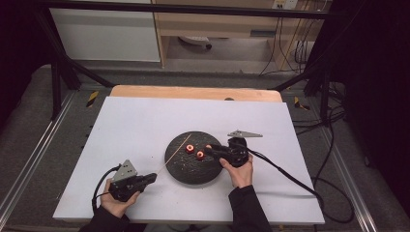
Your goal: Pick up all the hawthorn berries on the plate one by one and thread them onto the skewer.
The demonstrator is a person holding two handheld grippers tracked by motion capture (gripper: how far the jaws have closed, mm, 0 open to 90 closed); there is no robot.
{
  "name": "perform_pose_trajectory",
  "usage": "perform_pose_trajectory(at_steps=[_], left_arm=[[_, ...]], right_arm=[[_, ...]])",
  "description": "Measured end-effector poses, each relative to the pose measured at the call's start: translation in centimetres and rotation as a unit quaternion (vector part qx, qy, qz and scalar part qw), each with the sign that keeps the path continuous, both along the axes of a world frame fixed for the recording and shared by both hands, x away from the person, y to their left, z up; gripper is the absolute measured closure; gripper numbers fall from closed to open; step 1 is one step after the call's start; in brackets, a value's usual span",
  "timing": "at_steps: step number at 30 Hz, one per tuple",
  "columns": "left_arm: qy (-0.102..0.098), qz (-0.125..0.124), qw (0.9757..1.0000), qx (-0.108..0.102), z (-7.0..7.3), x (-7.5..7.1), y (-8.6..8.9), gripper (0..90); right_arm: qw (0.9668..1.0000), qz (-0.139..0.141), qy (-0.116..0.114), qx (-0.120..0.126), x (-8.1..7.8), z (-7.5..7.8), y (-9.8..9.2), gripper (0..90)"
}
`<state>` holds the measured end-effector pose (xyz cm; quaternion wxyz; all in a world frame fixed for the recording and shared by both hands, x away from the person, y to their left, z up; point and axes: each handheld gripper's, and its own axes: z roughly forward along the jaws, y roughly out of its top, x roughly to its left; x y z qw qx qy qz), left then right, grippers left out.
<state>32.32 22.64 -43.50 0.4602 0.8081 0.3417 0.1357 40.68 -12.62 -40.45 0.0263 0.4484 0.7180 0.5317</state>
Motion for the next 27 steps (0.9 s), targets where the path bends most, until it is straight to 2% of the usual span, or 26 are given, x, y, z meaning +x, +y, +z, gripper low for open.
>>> perform_pose_trajectory(at_steps=[8,14,15,16,18,19,21,27], left_arm=[[-0.002,0.006,1.0000,-0.005,0.0,-0.2,-0.3,88.6],[-0.005,0.006,0.9999,-0.007,0.0,-0.4,-0.7,88.6],[-0.006,0.006,0.9999,-0.008,0.0,-0.4,-0.7,88.6],[-0.006,0.007,0.9999,-0.008,0.0,-0.4,-0.8,88.6],[-0.007,0.009,0.9999,-0.011,0.0,-0.5,-0.9,88.6],[-0.008,0.010,0.9999,-0.012,0.0,-0.5,-0.9,88.6],[-0.010,0.012,0.9998,-0.014,0.0,-0.5,-0.9,88.6],[-0.012,0.013,0.9997,-0.018,0.0,-0.6,-1.1,88.6]], right_arm=[[0.9977,-0.033,-0.025,0.054,-0.3,-0.1,0.1,61.0],[0.9933,-0.057,-0.043,0.091,-0.4,0.1,0.4,61.1],[0.9916,-0.063,-0.048,0.102,-0.4,0.2,0.4,61.1],[0.9916,-0.063,-0.048,0.102,-0.4,0.2,0.4,61.1],[0.9895,-0.069,-0.055,0.115,-0.4,0.2,0.5,61.1],[0.9872,-0.078,-0.058,0.126,-0.4,0.2,0.6,61.1],[0.9864,-0.080,-0.060,0.131,-0.4,0.2,0.6,61.2],[0.9785,-0.106,-0.071,0.162,-0.4,0.3,0.8,61.2]])
